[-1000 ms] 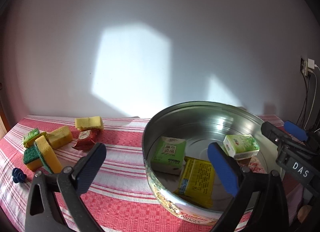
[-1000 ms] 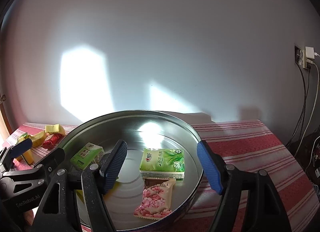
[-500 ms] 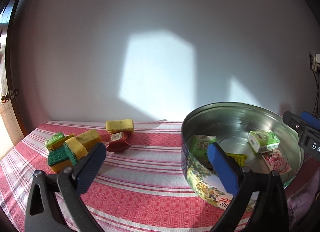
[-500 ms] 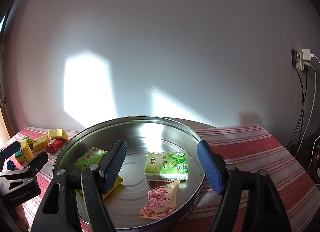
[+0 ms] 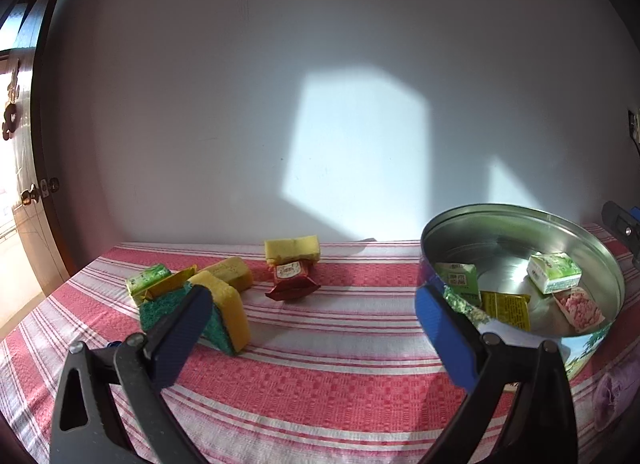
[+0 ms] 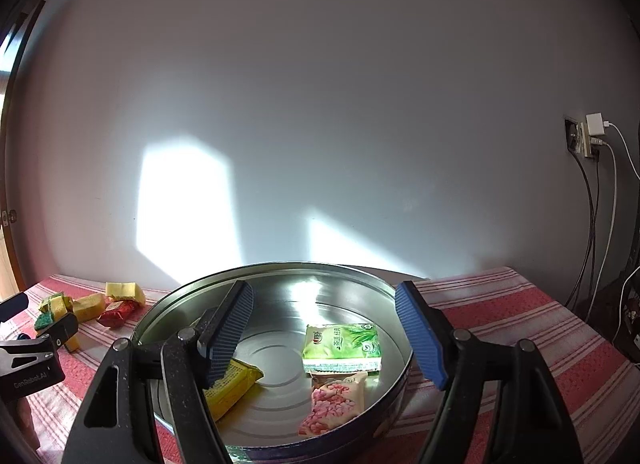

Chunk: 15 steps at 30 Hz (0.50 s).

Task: Organize objects
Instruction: 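Withdraw both open tools from the tin back toward the pile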

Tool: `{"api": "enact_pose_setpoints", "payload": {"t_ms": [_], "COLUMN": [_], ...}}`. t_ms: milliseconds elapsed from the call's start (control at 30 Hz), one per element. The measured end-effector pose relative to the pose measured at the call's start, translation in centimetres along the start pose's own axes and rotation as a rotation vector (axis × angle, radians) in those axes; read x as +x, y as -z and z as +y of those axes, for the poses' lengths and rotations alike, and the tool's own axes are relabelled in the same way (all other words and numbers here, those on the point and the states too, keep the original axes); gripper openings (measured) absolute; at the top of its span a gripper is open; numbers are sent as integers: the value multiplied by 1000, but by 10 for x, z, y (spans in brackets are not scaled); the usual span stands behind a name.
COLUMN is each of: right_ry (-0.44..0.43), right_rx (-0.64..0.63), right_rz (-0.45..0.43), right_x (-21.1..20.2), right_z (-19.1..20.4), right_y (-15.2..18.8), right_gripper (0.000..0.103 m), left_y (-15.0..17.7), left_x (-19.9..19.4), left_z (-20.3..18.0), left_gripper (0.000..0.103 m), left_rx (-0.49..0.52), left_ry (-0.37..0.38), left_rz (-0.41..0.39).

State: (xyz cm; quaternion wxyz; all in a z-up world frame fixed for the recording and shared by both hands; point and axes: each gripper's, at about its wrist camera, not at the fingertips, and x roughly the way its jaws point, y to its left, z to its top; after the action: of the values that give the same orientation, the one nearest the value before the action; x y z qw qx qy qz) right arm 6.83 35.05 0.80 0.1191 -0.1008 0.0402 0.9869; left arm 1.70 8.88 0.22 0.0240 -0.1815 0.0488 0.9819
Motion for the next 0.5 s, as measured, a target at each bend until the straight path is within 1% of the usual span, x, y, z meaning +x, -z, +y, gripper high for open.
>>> {"api": "enact_pose_setpoints", "payload": {"t_ms": [133, 333, 500], "right_ry": [-15, -47, -105], "right_rx": [7, -22, -51], "right_rz": [8, 29, 55], "right_x": [-5, -14, -17], "right_z": [8, 31, 59], "right_y": [2, 7, 11], "right_gripper": [76, 76, 76], "left_y": [3, 7, 12], "left_x": [3, 14, 29], "left_z": [22, 59, 95], "left_gripper": [103, 103, 103], "left_rx": [-11, -32, -58], "left_ry": [-12, -38, -69], "left_rz": [20, 53, 114]}}
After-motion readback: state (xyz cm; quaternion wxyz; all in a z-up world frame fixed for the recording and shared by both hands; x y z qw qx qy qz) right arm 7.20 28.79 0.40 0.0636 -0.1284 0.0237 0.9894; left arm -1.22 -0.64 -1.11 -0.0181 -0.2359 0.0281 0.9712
